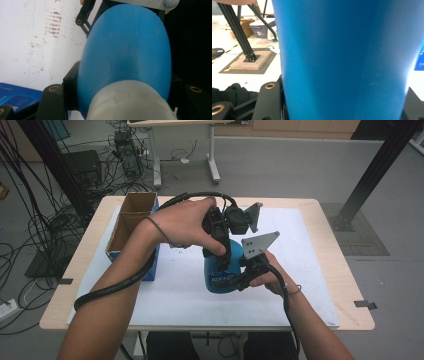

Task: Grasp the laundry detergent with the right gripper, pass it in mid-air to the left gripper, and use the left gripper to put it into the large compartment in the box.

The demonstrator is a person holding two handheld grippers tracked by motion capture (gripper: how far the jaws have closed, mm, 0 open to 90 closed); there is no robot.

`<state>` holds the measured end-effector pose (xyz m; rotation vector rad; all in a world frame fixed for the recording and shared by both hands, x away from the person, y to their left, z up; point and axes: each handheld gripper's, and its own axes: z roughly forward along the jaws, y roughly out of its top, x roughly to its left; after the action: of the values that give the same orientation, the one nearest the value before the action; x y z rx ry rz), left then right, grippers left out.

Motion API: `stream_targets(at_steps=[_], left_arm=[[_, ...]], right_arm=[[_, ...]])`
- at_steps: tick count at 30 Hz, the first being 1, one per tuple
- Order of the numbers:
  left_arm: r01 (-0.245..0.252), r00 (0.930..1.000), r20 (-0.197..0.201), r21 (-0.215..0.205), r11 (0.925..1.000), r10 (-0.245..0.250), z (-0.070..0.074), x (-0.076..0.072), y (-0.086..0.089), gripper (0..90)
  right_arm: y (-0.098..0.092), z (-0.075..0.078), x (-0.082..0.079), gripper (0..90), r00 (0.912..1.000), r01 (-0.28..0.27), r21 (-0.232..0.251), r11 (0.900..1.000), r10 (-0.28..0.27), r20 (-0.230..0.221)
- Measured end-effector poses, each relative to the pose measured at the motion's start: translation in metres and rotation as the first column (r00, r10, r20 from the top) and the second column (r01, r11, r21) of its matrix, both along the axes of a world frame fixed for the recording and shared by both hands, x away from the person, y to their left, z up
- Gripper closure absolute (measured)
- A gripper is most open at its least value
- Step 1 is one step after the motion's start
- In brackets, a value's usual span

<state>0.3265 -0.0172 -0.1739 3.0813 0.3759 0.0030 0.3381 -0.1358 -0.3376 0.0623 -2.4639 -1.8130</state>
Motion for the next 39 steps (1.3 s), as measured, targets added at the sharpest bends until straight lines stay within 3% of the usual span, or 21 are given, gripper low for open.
stream_targets(at_steps=[8,12,17,19,39], left_arm=[[-0.003,1.0,0.0,0.0,1.0,0.003,0.0016,0.0004,-0.0009,37.1],[-0.004,1.0,-0.001,0.008,1.0,0.004,0.0004,0.0007,-0.0011,37.3],[-0.009,1.0,-0.003,0.002,1.0,0.009,0.0003,0.0018,0.0002,37.3],[-0.014,0.9999,-0.001,-0.002,0.9999,0.014,0.0012,0.0025,0.0007,37.3],[-0.024,0.9997,0.0,-0.011,0.9997,0.024,0.0026,0.0039,0.0039,37.3]], right_arm=[[0.0002,-0.0014,-0.0001,39.8,0.9998,0.01,0.023,1.0,-0.01,-0.015],[-0.0001,-0.0027,0.0007,28.7,0.9986,0.044,0.028,0.999,-0.044,-0.031],[-0.0032,-0.0053,0.0008,6.0,0.9956,0.08,0.052,0.995,-0.077,-0.053],[-0.0038,-0.0065,0.0003,3.5,0.9957,0.08,0.058,0.995,-0.077,-0.052],[-0.0095,-0.0067,0.0011,3.4,0.9949,0.092,0.047,0.995,-0.09,-0.045]])
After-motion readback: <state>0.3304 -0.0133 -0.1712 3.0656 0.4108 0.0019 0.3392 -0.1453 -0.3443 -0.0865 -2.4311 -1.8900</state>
